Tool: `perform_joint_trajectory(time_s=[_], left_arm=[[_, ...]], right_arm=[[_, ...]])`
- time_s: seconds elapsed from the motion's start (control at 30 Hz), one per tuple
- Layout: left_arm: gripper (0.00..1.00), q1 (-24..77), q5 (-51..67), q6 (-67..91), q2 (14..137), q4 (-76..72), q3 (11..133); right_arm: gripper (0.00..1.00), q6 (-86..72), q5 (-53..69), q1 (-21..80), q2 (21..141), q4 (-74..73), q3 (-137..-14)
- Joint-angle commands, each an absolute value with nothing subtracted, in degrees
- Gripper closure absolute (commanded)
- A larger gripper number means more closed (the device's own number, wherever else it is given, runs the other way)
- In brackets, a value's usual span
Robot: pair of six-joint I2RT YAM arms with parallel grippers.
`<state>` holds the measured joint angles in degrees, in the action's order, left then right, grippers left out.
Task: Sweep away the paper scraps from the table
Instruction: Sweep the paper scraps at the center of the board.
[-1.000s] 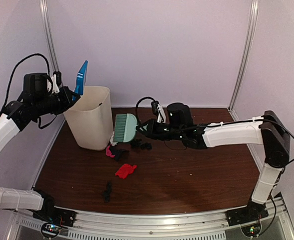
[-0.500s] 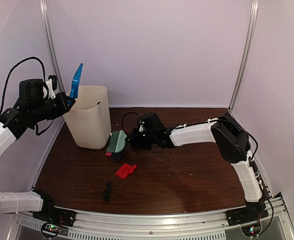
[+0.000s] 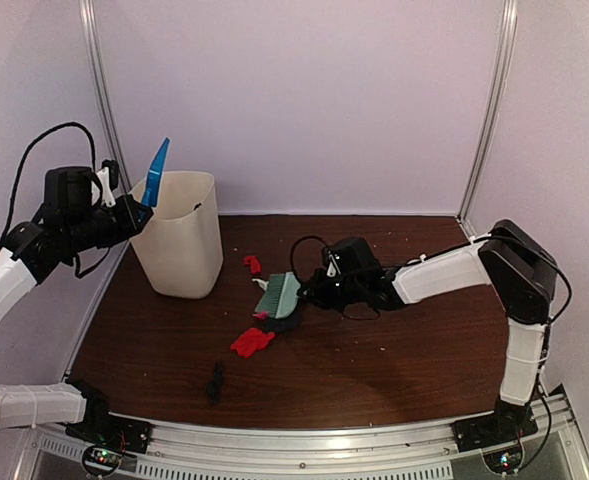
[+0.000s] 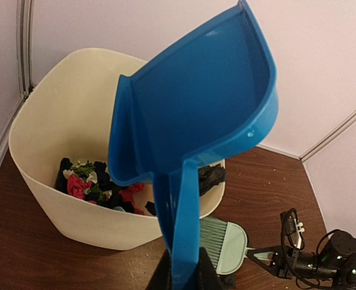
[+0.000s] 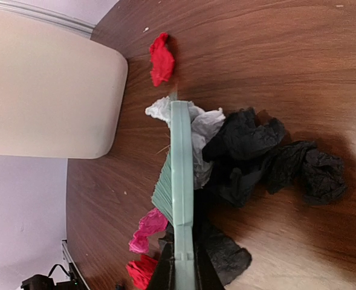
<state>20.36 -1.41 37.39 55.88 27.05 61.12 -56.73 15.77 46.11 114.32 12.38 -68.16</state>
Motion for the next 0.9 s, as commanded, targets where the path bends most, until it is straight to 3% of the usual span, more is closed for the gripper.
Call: perform_joint_trajectory(time_s=[0.0, 0.23, 0.47, 0.63, 0.87], left_arm=[[1.00, 20.7, -0.5, 36.5, 56.2, 23.7, 60.3], [1.00, 21.3, 0.0, 36.4, 57.6, 22.3, 59.9], [1.00, 22.4, 1.7, 36.3, 58.6, 21.8, 60.4], [1.00, 22.5, 1.3, 36.3, 58.4, 21.8, 60.4], [1.00, 22.8, 1.0, 36.5, 57.8, 21.8, 60.7]], right_arm=[[1.00, -53.0, 11.4, 44.2, 105.9, 11.5, -56.4], [1.00, -47.2, 6.8, 43.7, 88.4, 4.9, -46.4], [1.00, -40.8, 10.6, 46.8, 77.7, -1.3, -51.5], [1.00, -40.4, 10.3, 54.9, 80.1, -0.3, -55.4], [1.00, -38.0, 15.7, 66.2, 95.2, -0.2, -65.2]])
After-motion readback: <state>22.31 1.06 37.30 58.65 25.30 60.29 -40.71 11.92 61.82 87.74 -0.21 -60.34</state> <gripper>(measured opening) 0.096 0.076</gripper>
